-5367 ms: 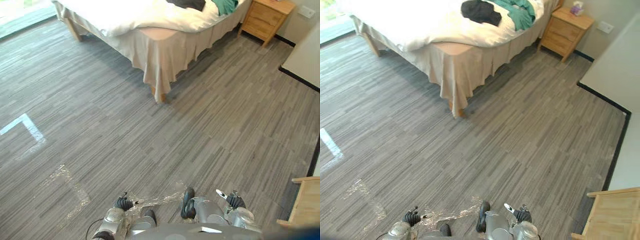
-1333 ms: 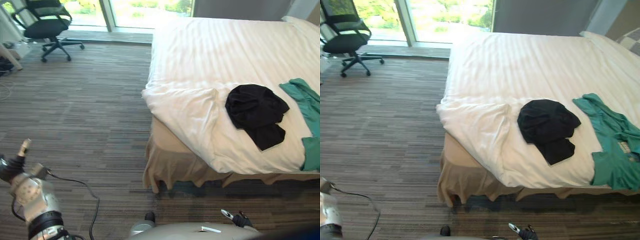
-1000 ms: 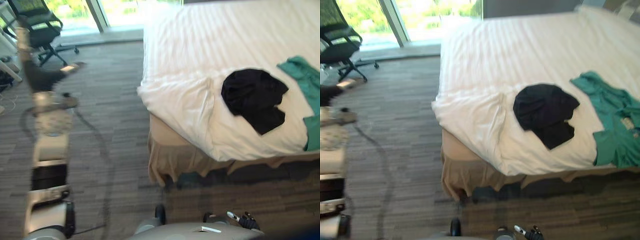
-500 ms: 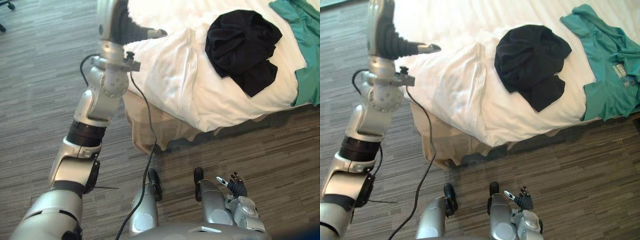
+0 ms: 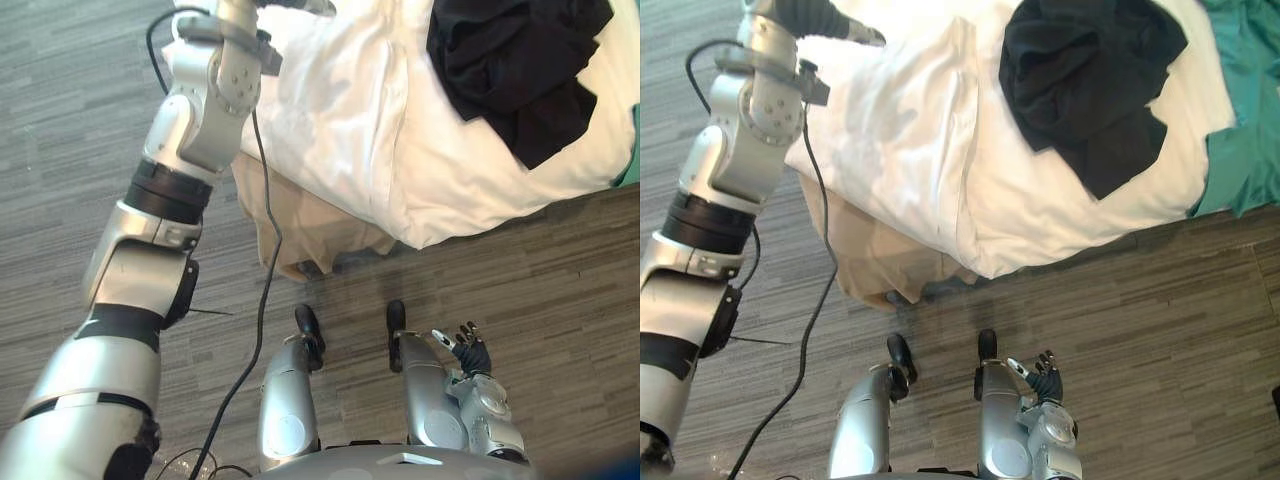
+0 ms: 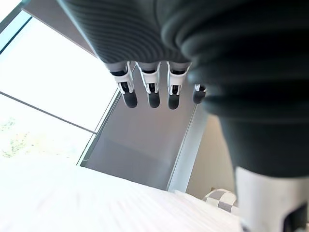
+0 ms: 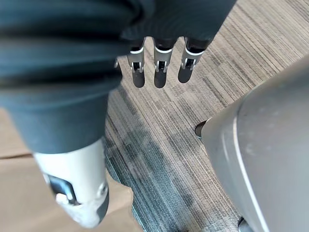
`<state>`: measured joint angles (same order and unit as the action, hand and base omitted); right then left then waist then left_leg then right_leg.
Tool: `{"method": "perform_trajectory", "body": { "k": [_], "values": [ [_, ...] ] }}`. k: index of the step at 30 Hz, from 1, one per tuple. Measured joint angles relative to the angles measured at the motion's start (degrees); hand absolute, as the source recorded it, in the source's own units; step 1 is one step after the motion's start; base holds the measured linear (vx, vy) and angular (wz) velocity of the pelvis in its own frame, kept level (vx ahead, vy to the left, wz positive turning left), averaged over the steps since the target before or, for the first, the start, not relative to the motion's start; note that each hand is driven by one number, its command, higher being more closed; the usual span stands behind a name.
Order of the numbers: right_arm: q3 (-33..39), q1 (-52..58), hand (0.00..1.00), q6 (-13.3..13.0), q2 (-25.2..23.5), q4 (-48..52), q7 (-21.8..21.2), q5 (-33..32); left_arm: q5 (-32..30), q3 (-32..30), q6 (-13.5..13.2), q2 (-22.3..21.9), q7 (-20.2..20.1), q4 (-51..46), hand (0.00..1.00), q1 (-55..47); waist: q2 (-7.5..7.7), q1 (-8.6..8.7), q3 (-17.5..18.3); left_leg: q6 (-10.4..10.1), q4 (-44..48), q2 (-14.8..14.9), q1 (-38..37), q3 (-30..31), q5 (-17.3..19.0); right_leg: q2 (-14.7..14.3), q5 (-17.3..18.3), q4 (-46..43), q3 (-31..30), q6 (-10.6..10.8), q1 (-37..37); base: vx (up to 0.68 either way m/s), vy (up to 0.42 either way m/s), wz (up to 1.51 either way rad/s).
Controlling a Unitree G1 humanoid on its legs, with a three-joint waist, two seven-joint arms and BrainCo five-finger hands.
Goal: Tidy the bed and pick cloth on bed and put in laundry
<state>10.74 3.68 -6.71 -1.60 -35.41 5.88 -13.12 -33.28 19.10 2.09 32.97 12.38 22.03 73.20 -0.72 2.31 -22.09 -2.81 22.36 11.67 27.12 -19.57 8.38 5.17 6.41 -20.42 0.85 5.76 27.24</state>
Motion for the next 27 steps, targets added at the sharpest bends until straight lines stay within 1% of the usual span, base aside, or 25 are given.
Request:
{"method": "perform_trajectory", "body": {
  "k": [1, 5, 10, 11, 14, 20, 22, 23, 24, 25, 26, 27],
  "values": [
    [0.01, -0.51, 0.0, 0.03, -0.04, -0.01, 0.06, -0.89, -0.05, 1.01, -0.04, -0.01, -1.04, 1.51, 0.0, 1.34, -0.06, 0.01, -0.2, 0.22, -0.08, 0.01, 0.82, -0.1, -0.16, -0.01, -0.37, 0.58, -0.03, 0.18, 0.54, 0.01, 0.012, -0.05],
    [-0.11, -3.42, 0.0, 0.05, -0.22, 0.0, 0.46, -2.06, -0.09, 1.77, 0.13, -0.92, -4.89, 7.45, 0.0, 1.97, -0.05, 0.21, -1.12, 0.43, -0.1, 0.07, 1.72, -0.32, -0.3, -0.14, -1.83, 2.31, -0.23, 0.34, 0.92, 0.0, 0.017, -0.06],
    [-0.1, -6.71, 0.0, 0.21, -0.32, -0.39, 0.7, -3.63, 0.18, 1.26, 1.14, -4.38, -8.81, 14.27, 0.0, 2.45, -0.04, -0.13, -1.35, 0.81, -0.22, 0.05, 3.6, -0.33, -0.58, -0.2, -3.39, 4.04, -0.23, 0.44, 2.02, 0.0, 0.0, 0.0],
    [-0.08, -7.23, 0.0, 0.35, -0.34, -0.55, 0.7, -3.7, 0.8, 0.33, 1.39, -5.66, -9.71, 16.11, 1.0, 2.44, -0.02, -0.12, -1.36, 0.94, -0.22, 0.04, 3.79, -0.32, -0.66, -0.21, -3.85, 4.4, -0.22, 0.53, 2.03, 0.0, 0.0, 0.0],
    [0.09, -8.77, 0.0, 0.88, -0.44, -2.13, 0.67, -4.25, 2.44, -1.35, 1.49, -8.11, -11.24, 18.23, 1.0, 2.42, 0.03, -0.17, -1.47, 0.96, -0.23, -0.12, 3.83, -0.32, -0.68, -0.06, -4.1, 4.43, -0.22, 0.66, 2.04, 0.0, 0.0, 0.0],
    [0.13, -10.89, 0.0, 1.46, -0.58, -3.97, 0.59, -4.68, 2.68, -1.33, 1.47, -9.65, -12.17, 19.35, 1.0, 2.43, 0.03, -0.22, -1.46, 1.05, -0.24, -0.27, 3.6, -0.24, -0.75, 0.12, -4.27, 4.43, -0.17, 0.74, 1.72, 0.0, 0.0, 0.01],
    [0.61, -10.82, 0.0, 1.73, -0.53, -4.31, 0.61, -4.71, 2.72, 1.16, 1.48, -9.55, -12.5, 19.29, 1.0, 2.36, 0.03, -0.27, -1.47, 1.06, -0.37, -0.4, 2.23, -0.18, -0.75, 0.27, -4.27, 4.53, 0.0, 0.75, 0.27, 0.0, 0.008, 0.06],
    [1.27, -10.61, 0.0, 1.83, -0.45, -4.4, 0.65, -4.71, 3.0, 4.19, 1.48, -9.31, -12.82, 18.39, 1.0, 2.22, 0.01, -0.37, -1.46, 1.04, -0.71, -0.68, 0.54, -0.13, -0.76, 0.49, -4.27, 4.6, 0.11, 0.75, -1.37, 0.01, 0.024, 0.06],
    [1.43, -10.51, 0.0, 1.85, -0.44, -4.4, 0.66, -4.71, 3.37, 5.65, 1.5, -8.96, -13.05, 17.26, 1.0, 2.02, 0.02, -0.41, -1.46, 1.04, -0.99, -0.81, -0.18, -0.12, -0.76, 0.59, -4.27, 4.62, 0.16, 0.75, -2.02, 0.0, 0.028, 0.09],
    [1.8, -10.29, 0.0, 1.82, -0.43, -4.37, 0.65, -4.71, 3.47, 7.5, 1.47, -8.29, -13.42, 14.26, 1.0, 1.42, -0.04, -0.38, -1.43, 1.04, -1.41, -1.1, -1.12, 0.09, -0.76, 0.83, -4.26, 4.62, 0.47, 0.76, -2.92, 0.0, 0.03, 0.16],
    [2.02, -9.84, 0.0, 1.85, -0.42, -4.43, 0.63, -4.67, 3.58, 10.37, 1.25, -6.72, -13.46, 9.17, 1.0, 0.19, -0.15, -0.38, -1.36, 1.04, -1.54, -1.33, -1.93, 0.65, -0.76, 1.07, -4.24, 4.72, 1.28, 0.78, -4.05, 0.0, 0.021, 0.19],
    [2.02, -9.46, 0.0, 1.86, -0.43, -4.42, 0.61, -4.66, 3.67, 11.89, 1.01, -5.87, -13.43, 6.62, 1.0, -0.65, -0.18, -0.41, -1.34, 1.04, -1.76, -1.47, -2.39, 1.04, -0.76, 1.13, -4.23, 4.75, 1.65, 0.78, -4.62, 0.01, 0.018, 0.25]
  ]
}}
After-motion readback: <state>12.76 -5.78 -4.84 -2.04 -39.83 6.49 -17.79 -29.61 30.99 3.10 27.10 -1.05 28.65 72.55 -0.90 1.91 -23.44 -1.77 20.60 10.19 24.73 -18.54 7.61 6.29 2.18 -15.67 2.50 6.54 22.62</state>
